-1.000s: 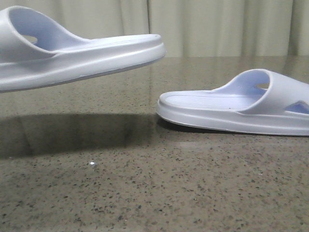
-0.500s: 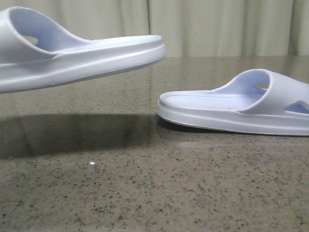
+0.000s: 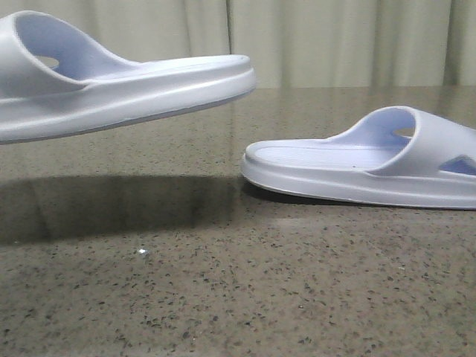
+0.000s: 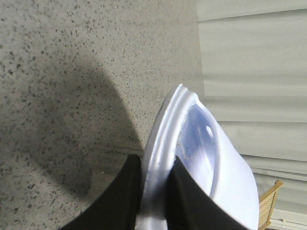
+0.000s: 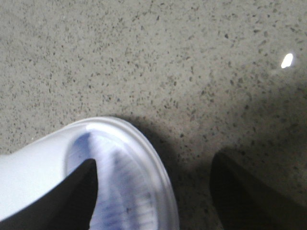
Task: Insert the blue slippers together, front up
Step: 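Close right gripper on the other slipper's heel rim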
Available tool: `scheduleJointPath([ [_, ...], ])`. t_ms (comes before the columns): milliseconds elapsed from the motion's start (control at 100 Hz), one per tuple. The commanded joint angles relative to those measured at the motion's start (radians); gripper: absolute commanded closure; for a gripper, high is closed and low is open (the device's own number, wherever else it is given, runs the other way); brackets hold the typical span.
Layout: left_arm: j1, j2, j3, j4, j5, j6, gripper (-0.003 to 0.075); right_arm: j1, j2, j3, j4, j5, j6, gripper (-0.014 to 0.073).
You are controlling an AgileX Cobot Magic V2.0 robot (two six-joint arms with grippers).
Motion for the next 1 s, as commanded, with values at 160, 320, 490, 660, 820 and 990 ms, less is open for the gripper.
scheduleJointPath([
  [160, -0.004, 0.001, -0.027, -0.039, -0.018, 0.000, 0.0704, 0.001, 0.032, -0.025, 0.089, -0.015, -0.003, 0.0161],
  [320, -0.004, 0.001, -0.027, -0.039, -0.018, 0.000, 0.0704, 0.001, 0.034, -0.025, 0.109, 0.017, -0.003, 0.0161],
  [490, -0.004, 0.001, -0.027, -0.046, -0.018, 0.000, 0.0704, 0.001, 0.034, -0.025, 0.143, 0.066, -0.003, 0.0161],
  [660, -0.004, 0.001, -0.027, -0.046, -0.018, 0.000, 0.0704, 0.001, 0.034, -0.025, 0.159, 0.088, -0.003, 0.0161],
  [820, -0.004, 0.001, -0.027, -0.046, -0.018, 0.000, 0.0704, 0.001, 0.034, -0.025, 0.163, 0.088, -0.003, 0.0267],
  [990, -0.004, 0.001, -0.027, -0.046, -0.018, 0.000, 0.0704, 0.001, 0.034, -0.025, 0.163, 0.088, -0.003, 0.0435],
])
